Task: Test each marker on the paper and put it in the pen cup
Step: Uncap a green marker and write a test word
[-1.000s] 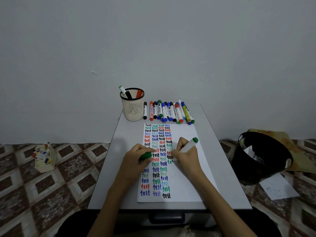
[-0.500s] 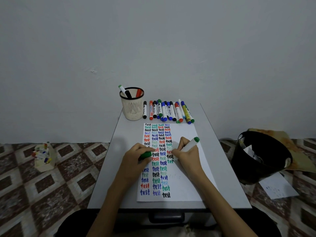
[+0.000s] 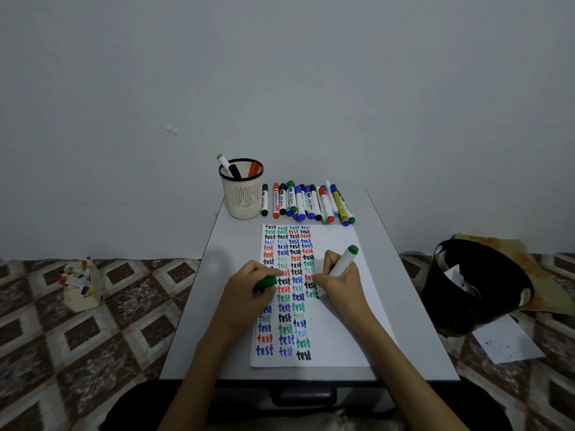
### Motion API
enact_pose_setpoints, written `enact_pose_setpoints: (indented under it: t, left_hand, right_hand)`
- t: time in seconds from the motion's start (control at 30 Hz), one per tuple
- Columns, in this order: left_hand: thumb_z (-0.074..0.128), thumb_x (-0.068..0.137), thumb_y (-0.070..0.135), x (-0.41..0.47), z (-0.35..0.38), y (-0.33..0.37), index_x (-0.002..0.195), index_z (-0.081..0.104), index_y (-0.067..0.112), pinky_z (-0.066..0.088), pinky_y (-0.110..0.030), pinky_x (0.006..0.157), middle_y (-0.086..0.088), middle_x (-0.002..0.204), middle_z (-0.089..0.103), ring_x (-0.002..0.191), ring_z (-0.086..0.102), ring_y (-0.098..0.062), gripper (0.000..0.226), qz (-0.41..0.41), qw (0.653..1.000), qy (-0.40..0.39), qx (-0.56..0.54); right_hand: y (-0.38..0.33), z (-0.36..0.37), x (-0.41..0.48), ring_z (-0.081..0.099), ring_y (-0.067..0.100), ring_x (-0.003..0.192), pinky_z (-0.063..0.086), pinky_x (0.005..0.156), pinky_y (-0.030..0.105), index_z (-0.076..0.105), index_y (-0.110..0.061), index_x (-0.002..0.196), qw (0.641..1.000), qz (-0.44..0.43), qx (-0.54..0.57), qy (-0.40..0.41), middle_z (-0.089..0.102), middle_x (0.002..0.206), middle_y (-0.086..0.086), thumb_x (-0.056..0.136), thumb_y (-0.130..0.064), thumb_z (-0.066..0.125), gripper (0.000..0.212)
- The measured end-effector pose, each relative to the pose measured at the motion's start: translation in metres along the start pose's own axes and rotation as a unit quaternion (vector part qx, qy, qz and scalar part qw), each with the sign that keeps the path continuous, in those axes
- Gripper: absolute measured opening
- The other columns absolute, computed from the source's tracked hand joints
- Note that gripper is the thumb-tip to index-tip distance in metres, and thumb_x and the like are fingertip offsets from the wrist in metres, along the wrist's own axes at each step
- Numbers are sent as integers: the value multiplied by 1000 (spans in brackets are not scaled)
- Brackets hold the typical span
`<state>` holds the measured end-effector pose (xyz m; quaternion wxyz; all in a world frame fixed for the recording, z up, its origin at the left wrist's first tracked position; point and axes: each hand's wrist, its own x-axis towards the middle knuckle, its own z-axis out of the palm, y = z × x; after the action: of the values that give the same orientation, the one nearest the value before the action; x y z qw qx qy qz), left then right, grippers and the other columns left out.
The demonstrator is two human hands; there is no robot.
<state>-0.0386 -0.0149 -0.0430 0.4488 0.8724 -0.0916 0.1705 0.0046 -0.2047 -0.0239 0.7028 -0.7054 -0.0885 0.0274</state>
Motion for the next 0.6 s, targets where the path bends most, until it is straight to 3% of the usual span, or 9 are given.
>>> enact_pose_setpoints:
  t: [0.1,0.2,0.3,0.4,0.6]
  left_hand:
    - [60,83,-1,0,0,-1,106,67,20,55,-30,72,7,96,57,89,60,-9,32,5,1000,0,-2]
    - [60,87,9,-1,-1,1,116,63,19,55,-33,70,9,100,58,84,61,-11,31,11,1000,-3,-12]
    - [60,87,25,-2,-3,5,121,58,23,56,-28,71,16,105,60,92,62,-4,34,12,999,-4,-30]
    - [65,86,20,-3,-4,8,109,60,27,58,-29,72,17,104,63,94,64,-4,24,-20,998,17,-64]
    - [65,84,26,-3,-6,5,99,64,31,58,-37,75,12,103,67,94,65,-10,16,-36,992,24,-118]
  right_hand:
    - [0,-3,0,54,21,56,50,53,30,41,-6,68,998,-10,52,46,47,59,8,79,14,63,32]
    - [-3,-12,1,42,16,51,40,52,29,46,-10,69,980,-7,182,81,49,60,7,77,0,75,32]
    - [-5,-14,-1,58,20,65,49,55,25,55,-6,78,969,-5,243,29,61,76,11,78,2,71,17]
    - [-8,-12,-2,69,31,87,59,66,33,62,2,96,962,6,268,-59,69,97,22,81,1,63,15]
    - [-4,-12,-2,65,28,58,55,51,29,58,2,84,970,5,235,-67,63,74,27,75,4,60,9]
